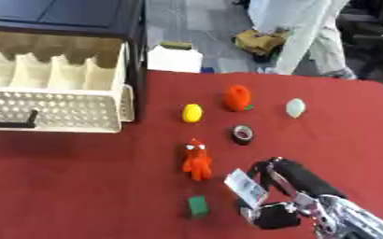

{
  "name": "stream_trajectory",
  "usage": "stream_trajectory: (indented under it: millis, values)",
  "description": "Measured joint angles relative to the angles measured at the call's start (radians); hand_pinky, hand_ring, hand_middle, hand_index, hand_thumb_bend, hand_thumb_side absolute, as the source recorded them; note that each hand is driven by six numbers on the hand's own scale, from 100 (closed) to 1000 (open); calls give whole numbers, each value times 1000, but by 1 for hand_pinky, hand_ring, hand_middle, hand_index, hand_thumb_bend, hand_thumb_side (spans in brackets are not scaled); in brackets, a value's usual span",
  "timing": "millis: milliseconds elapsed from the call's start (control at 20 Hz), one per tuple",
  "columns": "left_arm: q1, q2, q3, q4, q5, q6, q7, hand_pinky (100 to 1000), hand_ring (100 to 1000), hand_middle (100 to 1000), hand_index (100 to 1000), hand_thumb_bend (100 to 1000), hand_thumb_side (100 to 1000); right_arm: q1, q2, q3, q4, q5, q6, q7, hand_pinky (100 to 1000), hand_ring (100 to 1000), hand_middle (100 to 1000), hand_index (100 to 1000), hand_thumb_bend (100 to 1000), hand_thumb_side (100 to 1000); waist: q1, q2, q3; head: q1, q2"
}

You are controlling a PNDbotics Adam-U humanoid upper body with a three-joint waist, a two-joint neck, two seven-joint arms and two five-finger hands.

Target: Pick up objects from table and place into drawer.

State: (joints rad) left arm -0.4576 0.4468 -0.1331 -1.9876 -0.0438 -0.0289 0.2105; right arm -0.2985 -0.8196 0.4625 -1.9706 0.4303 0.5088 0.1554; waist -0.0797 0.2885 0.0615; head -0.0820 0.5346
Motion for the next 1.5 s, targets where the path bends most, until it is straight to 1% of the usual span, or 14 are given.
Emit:
stream_trajectory:
  millis: [150, 400, 650, 800, 950, 1000, 1050, 1100, 1250, 1300, 1350, 1500]
  values:
    - [-1, 0, 0, 0, 4, 0, 0, 131, 100, 100, 745, 121, 1000, -1, -11, -1, -7, 0, -16, -14, 587, 670, 299, 590, 100, 363, 0, -5, 1, 0, -1]
    - [-3, 0, 0, 0, 8, -1, -1, 130, 100, 100, 745, 121, 1000, -11, -36, -20, -7, -12, -68, -51, 579, 659, 281, 582, 100, 381, -2, -7, 8, 0, -1]
    - [-7, 0, 0, 0, 14, 0, -1, 129, 100, 100, 746, 122, 1000, -37, -58, -53, -9, -57, -117, -95, 576, 653, 271, 579, 138, 398, -5, -16, 17, -1, -4]
    - [-9, 0, -1, 0, 17, 0, -2, 128, 100, 100, 747, 122, 1000, -54, -71, -72, -12, -97, -145, -107, 576, 651, 266, 577, 153, 399, -9, -18, 24, -3, -4]
    - [-12, -1, -4, 0, 19, 0, -4, 127, 100, 100, 747, 123, 1000, -74, -83, -95, -12, -143, -170, -102, 575, 644, 258, 571, 163, 394, -10, -23, 36, -8, -4]
    - [-13, -1, -5, 0, 21, 0, -5, 127, 100, 100, 747, 123, 1000, -82, -88, -104, -12, -161, -178, -97, 576, 643, 256, 571, 158, 405, -11, -24, 39, -8, -4]
    - [-17, -1, -5, 0, 23, 1, -5, 127, 100, 100, 747, 123, 1000, -90, -94, -113, -12, -177, -186, -92, 576, 643, 257, 571, 100, 456, -13, -25, 42, -9, -4]
    - [-19, -1, -5, 0, 25, 1, -6, 126, 100, 100, 747, 124, 1000, -97, -101, -122, -12, -190, -192, -87, 577, 643, 257, 572, 151, 413, -15, -25, 45, -9, -4]
    - [-23, -7, -6, 0, 27, 3, -7, 125, 100, 100, 747, 120, 1000, -116, -122, -146, -13, -227, -205, -73, 571, 636, 249, 566, 169, 412, -19, -26, 57, -12, -4]
    - [-27, -10, -6, 0, 28, 3, -8, 124, 100, 100, 746, 118, 1000, -124, -126, -155, -13, -240, -209, -68, 569, 632, 243, 562, 100, 510, -21, -26, 60, -13, -4]
    - [-29, -10, -6, 0, 30, 4, -8, 124, 100, 100, 746, 126, 1000, -133, -128, -165, -13, -253, -212, -64, 569, 632, 242, 562, 180, 419, -22, -26, 62, -14, -4]
    - [-35, -10, -6, 0, 34, 5, -10, 123, 100, 100, 746, 126, 1000, -161, -134, -194, -13, -291, -219, -57, 573, 635, 246, 565, 168, 443, -25, -26, 65, -16, -4]
